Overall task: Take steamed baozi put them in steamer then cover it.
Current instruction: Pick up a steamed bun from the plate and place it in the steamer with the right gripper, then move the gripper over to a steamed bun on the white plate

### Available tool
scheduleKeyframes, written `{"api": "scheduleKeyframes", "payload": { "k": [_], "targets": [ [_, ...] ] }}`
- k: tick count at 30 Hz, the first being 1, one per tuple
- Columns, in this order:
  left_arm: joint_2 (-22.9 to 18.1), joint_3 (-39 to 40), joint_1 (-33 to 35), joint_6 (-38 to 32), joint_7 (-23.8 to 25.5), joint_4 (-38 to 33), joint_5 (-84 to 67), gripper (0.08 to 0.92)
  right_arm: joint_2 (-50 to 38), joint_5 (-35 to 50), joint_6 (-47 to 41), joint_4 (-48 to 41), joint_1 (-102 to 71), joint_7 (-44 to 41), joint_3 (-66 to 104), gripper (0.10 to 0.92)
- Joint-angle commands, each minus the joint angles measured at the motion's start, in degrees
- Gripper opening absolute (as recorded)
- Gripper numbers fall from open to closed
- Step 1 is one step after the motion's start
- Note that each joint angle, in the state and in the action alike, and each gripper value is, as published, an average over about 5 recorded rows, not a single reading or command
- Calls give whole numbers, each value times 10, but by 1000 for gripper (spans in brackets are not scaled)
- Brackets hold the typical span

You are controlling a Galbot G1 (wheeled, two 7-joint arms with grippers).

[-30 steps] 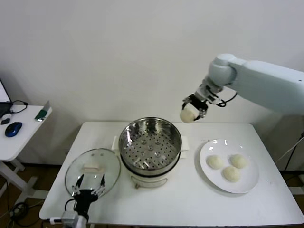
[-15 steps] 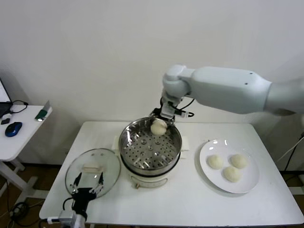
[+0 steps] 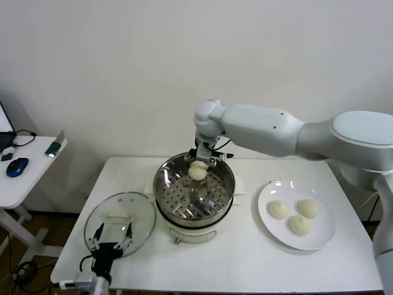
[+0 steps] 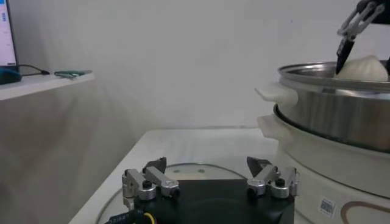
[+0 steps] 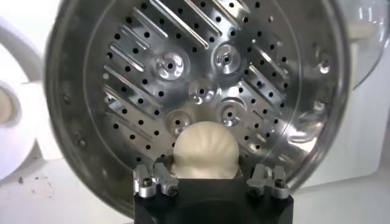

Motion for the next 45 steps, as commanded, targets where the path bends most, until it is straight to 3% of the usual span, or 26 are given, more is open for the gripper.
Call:
{"api": "scheduleKeyframes", "payload": {
  "k": [1, 6, 14, 21, 28, 31, 39, 45],
  "targets": [
    [0, 0, 0, 0, 0, 2, 0, 823, 30, -35, 16, -74, -47, 11, 9, 721],
    [-1, 0, -4, 0, 0, 4, 0, 823, 41, -37, 24, -99, -57, 17, 17, 728],
    [-1, 0, -5, 0, 0, 5, 0, 823, 44, -24, 47, -107, -55, 36, 24, 820],
    [-2, 1, -4, 2, 0, 5, 1, 823, -16, 109, 22, -30, 35, 4, -2, 823],
    [-2, 4, -4, 5, 1, 2, 5, 823, -172, 381, -115, 102, 199, -29, -131, 823],
    [0, 4, -4, 4, 2, 4, 5, 823, -239, 433, -179, 136, 243, -37, -181, 823],
    [3, 5, -7, 3, 2, 4, 5, 823, -417, 413, -334, 211, 264, -11, -296, 823],
    [-1, 7, -10, 1, 2, 8, 7, 823, -489, 392, -423, 264, 169, 33, -263, 823]
  ]
}}
